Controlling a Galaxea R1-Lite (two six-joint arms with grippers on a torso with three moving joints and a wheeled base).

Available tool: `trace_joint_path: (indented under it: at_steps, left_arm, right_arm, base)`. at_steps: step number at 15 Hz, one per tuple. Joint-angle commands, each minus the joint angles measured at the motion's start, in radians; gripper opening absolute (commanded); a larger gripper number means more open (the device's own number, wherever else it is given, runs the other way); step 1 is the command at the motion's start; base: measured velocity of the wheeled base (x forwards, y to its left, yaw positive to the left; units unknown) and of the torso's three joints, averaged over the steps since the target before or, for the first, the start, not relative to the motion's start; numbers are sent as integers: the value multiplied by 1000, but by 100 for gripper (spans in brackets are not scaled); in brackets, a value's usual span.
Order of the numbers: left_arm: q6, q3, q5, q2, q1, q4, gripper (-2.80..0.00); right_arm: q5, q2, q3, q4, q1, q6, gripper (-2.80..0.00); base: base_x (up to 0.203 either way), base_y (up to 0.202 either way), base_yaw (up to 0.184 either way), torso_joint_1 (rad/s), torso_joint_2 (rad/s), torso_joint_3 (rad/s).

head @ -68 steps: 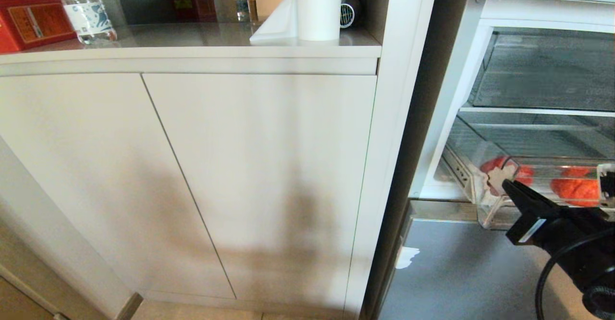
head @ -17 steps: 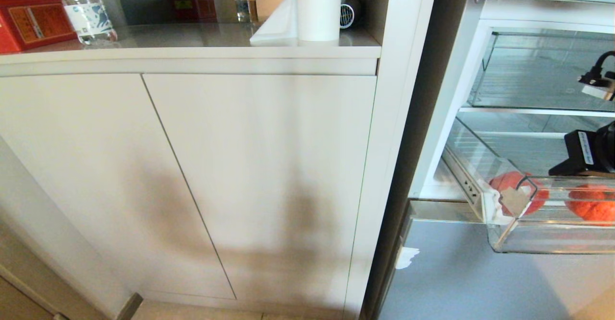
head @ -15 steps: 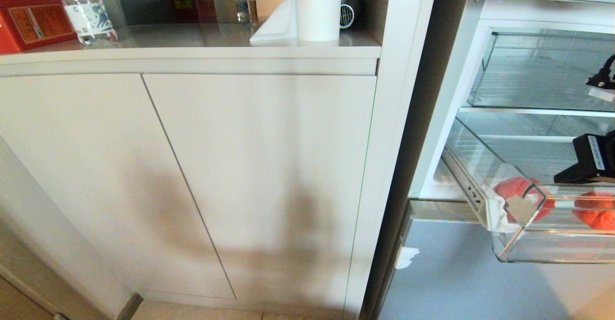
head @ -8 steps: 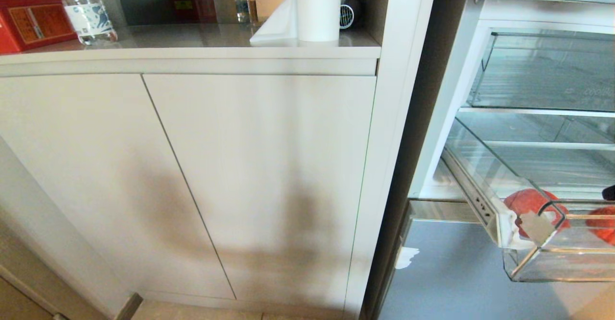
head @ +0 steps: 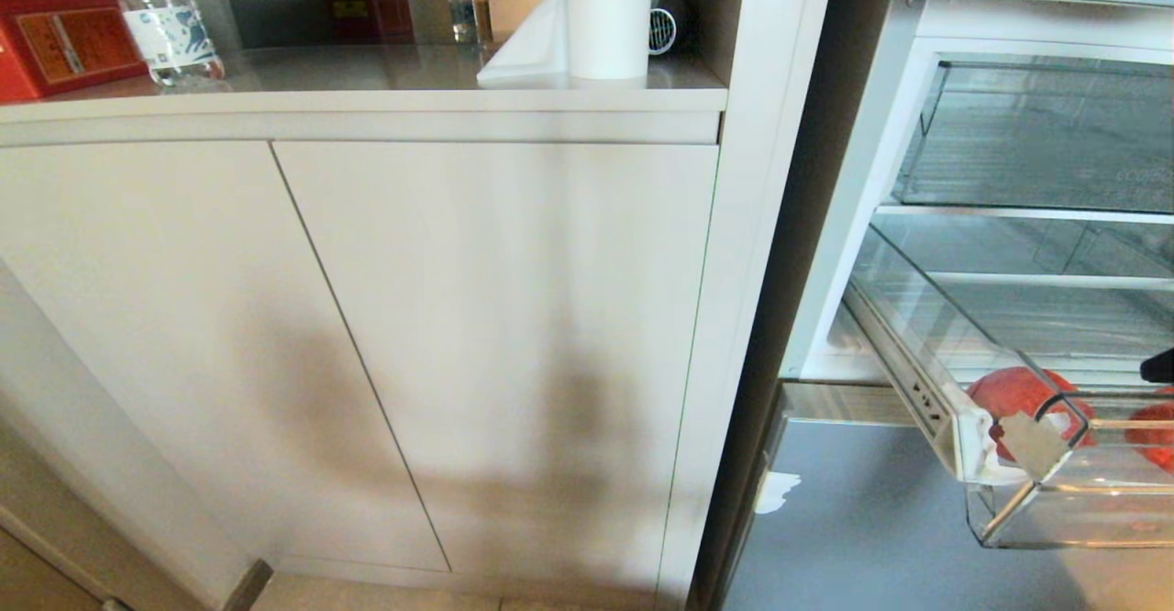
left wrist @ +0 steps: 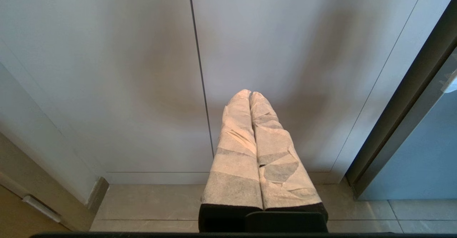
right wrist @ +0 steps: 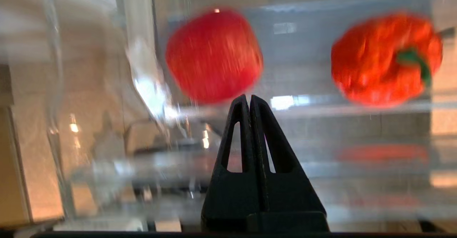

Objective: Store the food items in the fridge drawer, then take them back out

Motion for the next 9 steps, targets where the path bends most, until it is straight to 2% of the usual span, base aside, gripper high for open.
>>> trace_joint_path:
  at_steps: [1, 5, 9]
  left_arm:
    - [0, 0, 0, 1, 0, 0, -280]
    - [0, 0, 0, 1, 0, 0, -280]
    - [0, 0, 0, 1, 0, 0, -280]
  right_arm:
    - [5, -71, 27, 42, -14, -20, -280]
    - [7, -144, 53, 66, -16, -33, -280]
    - [8, -54, 43, 27, -14, -32, -280]
  base:
    - [0, 0, 0, 0, 0, 0]
    - [0, 0, 0, 0, 0, 0]
    - [0, 0, 0, 0, 0, 0]
